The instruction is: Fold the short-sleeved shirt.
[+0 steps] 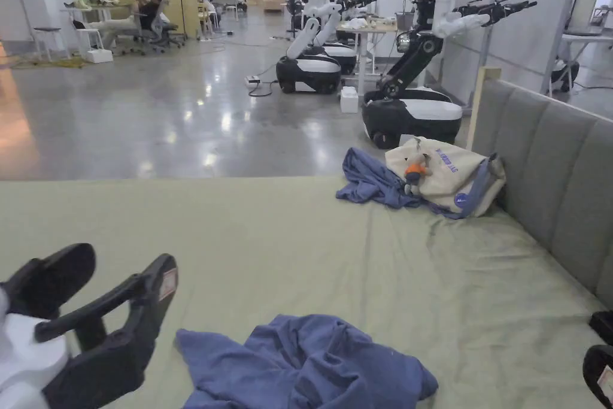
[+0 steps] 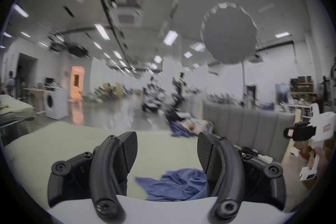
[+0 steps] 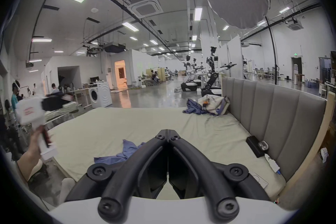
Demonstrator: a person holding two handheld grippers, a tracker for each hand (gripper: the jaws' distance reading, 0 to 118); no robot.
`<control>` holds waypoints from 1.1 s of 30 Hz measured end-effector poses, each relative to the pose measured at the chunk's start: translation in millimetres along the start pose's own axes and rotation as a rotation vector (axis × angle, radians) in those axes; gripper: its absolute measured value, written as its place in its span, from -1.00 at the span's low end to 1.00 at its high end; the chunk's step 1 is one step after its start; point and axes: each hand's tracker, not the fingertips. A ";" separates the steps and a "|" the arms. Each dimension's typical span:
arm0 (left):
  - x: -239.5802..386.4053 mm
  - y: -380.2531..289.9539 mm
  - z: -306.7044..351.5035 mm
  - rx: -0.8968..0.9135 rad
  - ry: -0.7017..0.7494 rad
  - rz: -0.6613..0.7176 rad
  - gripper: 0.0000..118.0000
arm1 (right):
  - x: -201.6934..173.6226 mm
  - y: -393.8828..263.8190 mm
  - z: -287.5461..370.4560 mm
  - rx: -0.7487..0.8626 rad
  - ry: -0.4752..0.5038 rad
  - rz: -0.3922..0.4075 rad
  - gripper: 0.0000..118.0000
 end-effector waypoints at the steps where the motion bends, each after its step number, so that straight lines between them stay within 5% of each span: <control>1: -1.1 5.8 24.8 0.012 0.056 -0.009 0.32 | -3.5 0.8 0.8 0.004 0.011 0.003 -0.96; 4: -4.2 18.0 91.2 0.008 0.116 -0.020 0.27 | -17.0 2.4 4.6 0.023 0.030 0.012 -0.96; 5: -4.3 20.7 104.5 -0.013 0.120 -0.034 0.07 | -21.0 2.7 7.1 0.038 0.029 0.018 -0.96; 6: -2.9 21.8 111.5 -0.033 0.130 -0.057 -0.56 | -24.6 3.1 9.4 0.051 0.030 0.025 -0.96; 7: -0.8 21.2 116.2 -0.046 0.134 -0.087 -0.99 | -28.1 4.0 11.6 0.059 0.031 0.029 -0.96; 9: 5.6 17.3 122.8 -0.036 0.210 -0.167 -0.99 | -32.5 6.3 14.0 0.068 0.035 0.035 -0.96; 13: -6.1 7.5 77.9 -0.142 0.102 -0.086 -0.99 | -28.5 7.9 10.2 0.059 0.047 0.019 -0.96; 20: -60.6 -82.5 -162.4 -0.785 -0.122 -0.046 -0.99 | -2.7 -7.2 -7.5 -0.007 -0.020 -0.012 -0.96; 21: -67.2 -101.4 -194.5 -0.837 -0.130 -0.019 -0.93 | 2.8 -9.6 -11.7 -0.021 -0.032 -0.019 -0.96; 23: -76.8 -143.8 -263.7 -0.979 -0.110 0.001 0.43 | 13.9 -13.8 -21.1 -0.052 -0.063 -0.030 -0.96; 24: -79.7 -156.7 -290.6 -1.048 -0.102 -0.006 0.63 | 18.6 -15.2 -24.9 -0.063 -0.074 -0.036 -0.96; 33: -108.9 -274.9 -406.1 -1.310 0.044 0.057 0.63 | 56.3 -27.9 -60.0 -0.148 -0.169 -0.060 -0.96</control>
